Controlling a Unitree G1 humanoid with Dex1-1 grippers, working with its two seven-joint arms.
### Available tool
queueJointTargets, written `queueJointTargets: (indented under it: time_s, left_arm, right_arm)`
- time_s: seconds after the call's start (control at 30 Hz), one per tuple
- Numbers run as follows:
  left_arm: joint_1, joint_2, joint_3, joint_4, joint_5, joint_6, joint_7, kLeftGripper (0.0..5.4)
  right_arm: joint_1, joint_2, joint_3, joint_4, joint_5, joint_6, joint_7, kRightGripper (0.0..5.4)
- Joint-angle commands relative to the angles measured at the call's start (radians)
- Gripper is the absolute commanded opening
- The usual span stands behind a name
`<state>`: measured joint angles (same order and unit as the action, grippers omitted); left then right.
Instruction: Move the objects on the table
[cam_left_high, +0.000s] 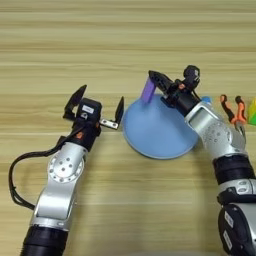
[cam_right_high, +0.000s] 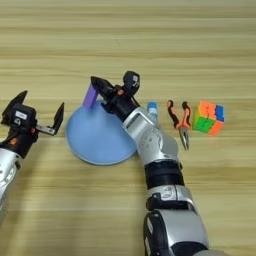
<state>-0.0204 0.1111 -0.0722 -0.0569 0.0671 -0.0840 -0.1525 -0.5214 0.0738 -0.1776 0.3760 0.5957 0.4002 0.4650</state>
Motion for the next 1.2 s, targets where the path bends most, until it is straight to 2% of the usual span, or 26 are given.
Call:
queueJointTargets:
  time_s: [0.03, 0.33, 0.63, 1.2]
  left_arm:
    - [0.001, 0.002, 0.015, -0.008, -0.014, 0.006, 0.004, 5.40]
    - [-0.005, 0.001, 0.045, -0.005, -0.019, 0.003, 0.010, 5.40]
    - [-0.011, 0.002, 0.051, -0.002, -0.021, 0.002, 0.011, 5.40]
    - [-0.015, 0.003, 0.049, -0.005, -0.020, 0.008, 0.012, 5.40]
  right_arm:
    - [0.038, -0.011, 0.004, -0.047, -0.004, 0.034, -0.018, 0.78]
    - [0.077, -0.029, -0.004, -0.057, -0.010, 0.050, -0.034, 0.78]
    - [0.073, -0.031, 0.012, 0.041, -0.058, 0.049, -0.050, 0.78]
    - [0.067, -0.037, 0.039, 0.104, -0.103, 0.090, -0.068, 0.78]
